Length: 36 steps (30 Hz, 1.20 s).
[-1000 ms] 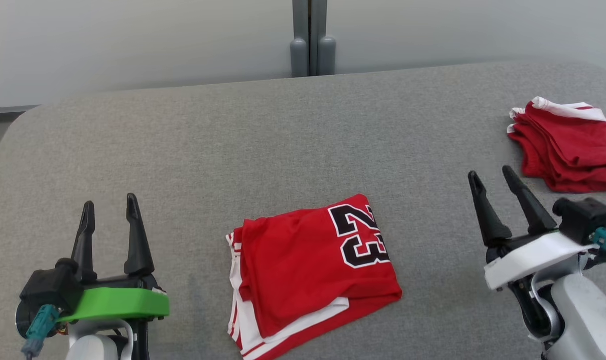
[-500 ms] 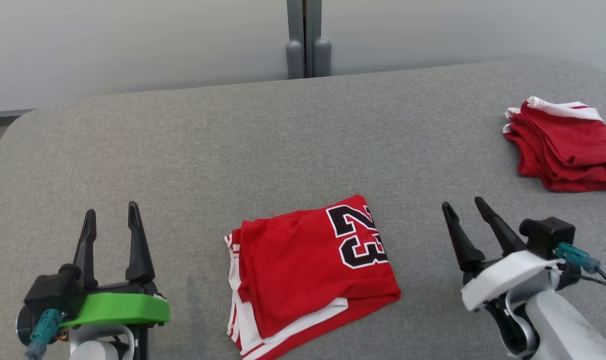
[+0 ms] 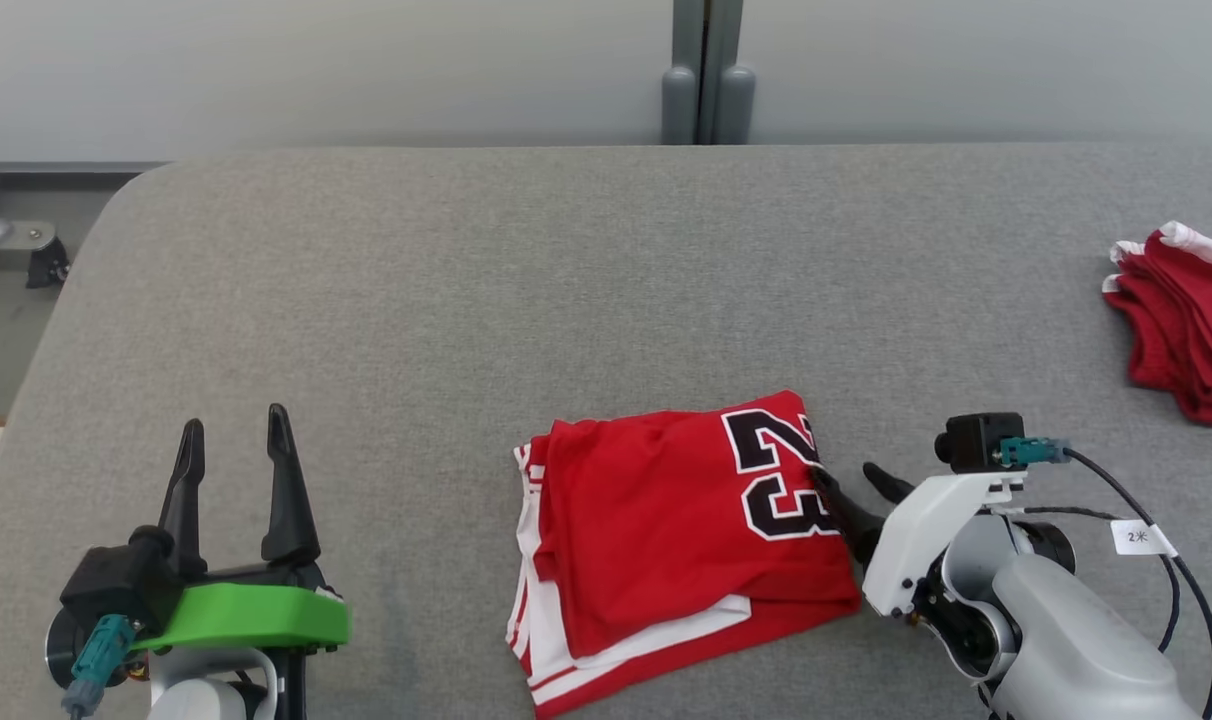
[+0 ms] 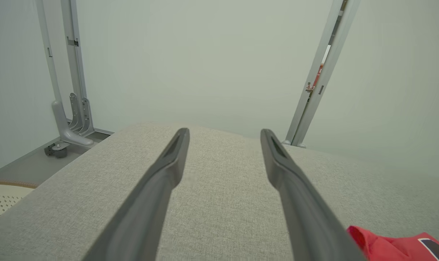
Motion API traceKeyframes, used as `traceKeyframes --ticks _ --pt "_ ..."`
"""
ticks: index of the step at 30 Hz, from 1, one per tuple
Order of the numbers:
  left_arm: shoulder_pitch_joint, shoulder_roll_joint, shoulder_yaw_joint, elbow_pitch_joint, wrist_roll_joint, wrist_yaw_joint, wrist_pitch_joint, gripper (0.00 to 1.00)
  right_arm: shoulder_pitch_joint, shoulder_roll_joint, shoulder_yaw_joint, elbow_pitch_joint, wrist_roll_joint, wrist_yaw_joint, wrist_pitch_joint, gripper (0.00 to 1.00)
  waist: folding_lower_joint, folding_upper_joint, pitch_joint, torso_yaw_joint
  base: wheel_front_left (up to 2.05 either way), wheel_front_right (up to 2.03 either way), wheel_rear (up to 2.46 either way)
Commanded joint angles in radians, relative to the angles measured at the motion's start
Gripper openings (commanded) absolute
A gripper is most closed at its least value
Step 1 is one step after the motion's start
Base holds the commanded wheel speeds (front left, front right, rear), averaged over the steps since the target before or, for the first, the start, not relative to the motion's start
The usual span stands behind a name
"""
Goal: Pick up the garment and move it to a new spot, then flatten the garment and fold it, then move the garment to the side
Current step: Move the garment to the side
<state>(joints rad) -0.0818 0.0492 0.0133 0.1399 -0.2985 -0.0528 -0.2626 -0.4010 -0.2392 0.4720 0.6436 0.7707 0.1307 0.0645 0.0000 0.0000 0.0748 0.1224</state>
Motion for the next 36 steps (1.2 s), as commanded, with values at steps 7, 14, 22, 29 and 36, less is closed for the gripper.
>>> traceKeyframes --ticks 7,14,22,29,36 --pt "-0.015 0.003 -0.006 0.021 0.003 -0.010 -0.002 1.00 -0.009 0.017 0.051 0.091 0.148 -0.001 0.110 1.00 0.0000 0.0000 0.009 0.062 0.00 0.00 0.00" --pt "-0.017 0.003 -0.004 0.026 0.008 -0.011 -0.002 1.00 -0.045 0.017 0.107 0.069 0.233 -0.001 0.092 0.00 0.0000 0.0000 0.012 0.072 0.00 0.00 0.00" --pt "-0.029 0.003 -0.027 0.027 0.023 -0.020 -0.002 1.00 -0.141 -0.058 0.149 0.033 0.216 0.000 -0.072 0.00 0.0000 0.0000 0.001 0.042 0.00 0.00 0.00" --pt "-0.055 0.003 -0.079 0.033 0.016 -0.040 -0.002 1.00 -0.224 -0.148 0.203 -0.001 0.215 0.000 -0.073 0.00 0.0000 0.0000 0.002 -0.042 0.00 0.00 0.00" --pt "-0.084 0.003 -0.133 0.031 0.004 -0.038 -0.002 1.00 -0.271 -0.208 0.214 -0.017 0.232 0.000 -0.087 0.00 0.0000 0.0000 0.020 -0.167 0.00 0.00 0.00"
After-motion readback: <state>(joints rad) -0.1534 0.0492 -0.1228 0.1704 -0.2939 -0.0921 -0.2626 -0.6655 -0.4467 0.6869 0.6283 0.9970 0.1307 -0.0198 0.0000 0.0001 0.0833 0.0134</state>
